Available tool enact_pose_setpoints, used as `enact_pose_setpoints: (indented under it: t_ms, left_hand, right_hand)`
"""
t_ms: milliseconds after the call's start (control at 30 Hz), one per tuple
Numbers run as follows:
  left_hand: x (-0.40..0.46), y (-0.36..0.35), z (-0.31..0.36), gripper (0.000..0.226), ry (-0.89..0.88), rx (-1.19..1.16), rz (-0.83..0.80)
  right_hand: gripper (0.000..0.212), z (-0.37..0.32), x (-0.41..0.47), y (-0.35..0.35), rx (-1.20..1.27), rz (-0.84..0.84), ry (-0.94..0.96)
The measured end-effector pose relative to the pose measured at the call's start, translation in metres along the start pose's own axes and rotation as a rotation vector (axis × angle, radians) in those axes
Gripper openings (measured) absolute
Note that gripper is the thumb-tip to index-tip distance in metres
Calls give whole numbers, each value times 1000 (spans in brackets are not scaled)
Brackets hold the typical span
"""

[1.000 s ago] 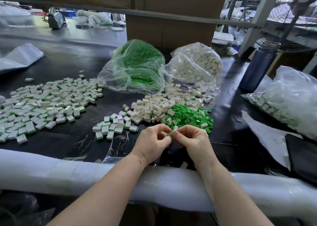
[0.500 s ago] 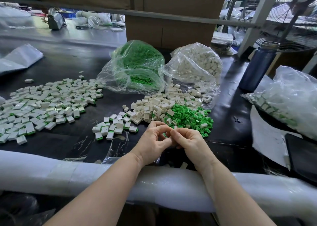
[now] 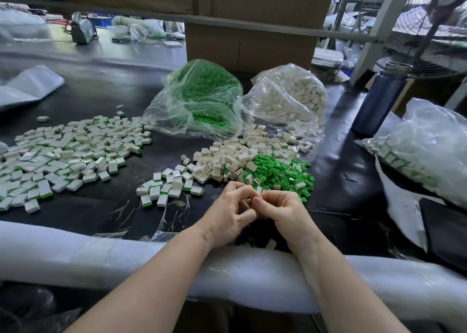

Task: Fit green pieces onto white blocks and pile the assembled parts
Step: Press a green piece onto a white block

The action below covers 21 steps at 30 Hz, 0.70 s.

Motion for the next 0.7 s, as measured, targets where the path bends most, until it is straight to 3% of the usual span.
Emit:
enact_pose_setpoints:
  t_ms: [700]
  left_hand:
    - [0, -1, 0, 29, -10, 30, -31]
  right_hand:
    - [19, 1, 0, 2, 6, 17, -26]
Point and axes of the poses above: each hand's wrist, its own x-axis towards the middle knuckle, its own y-axis out of the back of the hand, z = x × y, the point moved 1 cm from there along x, towards the middle knuckle, and after that the axes turned 7 degrees about -x, right-handed, at the moved point
